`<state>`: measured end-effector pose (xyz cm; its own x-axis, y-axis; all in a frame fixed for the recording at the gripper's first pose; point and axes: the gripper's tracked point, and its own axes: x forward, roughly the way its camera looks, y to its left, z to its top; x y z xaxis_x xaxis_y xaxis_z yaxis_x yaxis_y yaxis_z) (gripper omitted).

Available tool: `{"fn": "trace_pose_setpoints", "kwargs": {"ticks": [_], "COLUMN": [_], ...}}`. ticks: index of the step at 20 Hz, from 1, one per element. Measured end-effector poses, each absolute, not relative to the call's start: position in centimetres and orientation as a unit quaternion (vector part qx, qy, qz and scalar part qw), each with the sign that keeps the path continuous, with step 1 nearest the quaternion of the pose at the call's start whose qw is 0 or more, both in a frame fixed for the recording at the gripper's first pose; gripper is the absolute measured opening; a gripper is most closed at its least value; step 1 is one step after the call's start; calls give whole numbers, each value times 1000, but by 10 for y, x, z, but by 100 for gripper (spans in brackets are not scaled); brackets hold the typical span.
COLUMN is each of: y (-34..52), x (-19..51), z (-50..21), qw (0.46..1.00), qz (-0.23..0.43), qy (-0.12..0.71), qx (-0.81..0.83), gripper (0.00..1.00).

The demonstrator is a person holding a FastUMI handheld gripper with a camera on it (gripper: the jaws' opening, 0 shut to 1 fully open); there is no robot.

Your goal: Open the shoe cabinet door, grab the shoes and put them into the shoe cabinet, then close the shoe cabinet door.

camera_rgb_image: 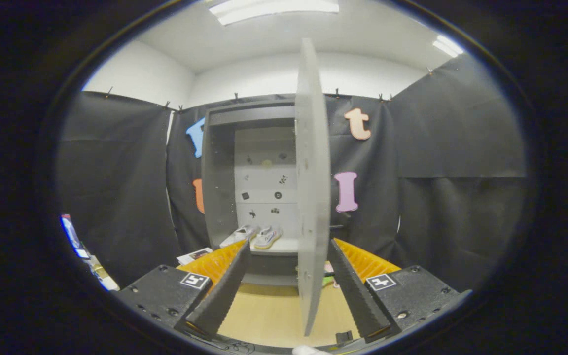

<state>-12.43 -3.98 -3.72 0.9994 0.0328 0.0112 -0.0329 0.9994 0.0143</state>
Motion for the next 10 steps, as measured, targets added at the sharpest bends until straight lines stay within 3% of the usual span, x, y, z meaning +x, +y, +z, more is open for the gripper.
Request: {"fn": "trace_pose_setpoints", "kwargs": {"ticks": [10], "y": [-152], "x": [-69], "z": [-45], "qw": [1000], "qz": [7], "qy": [24], "qx": [-10], "gripper": [100]}}
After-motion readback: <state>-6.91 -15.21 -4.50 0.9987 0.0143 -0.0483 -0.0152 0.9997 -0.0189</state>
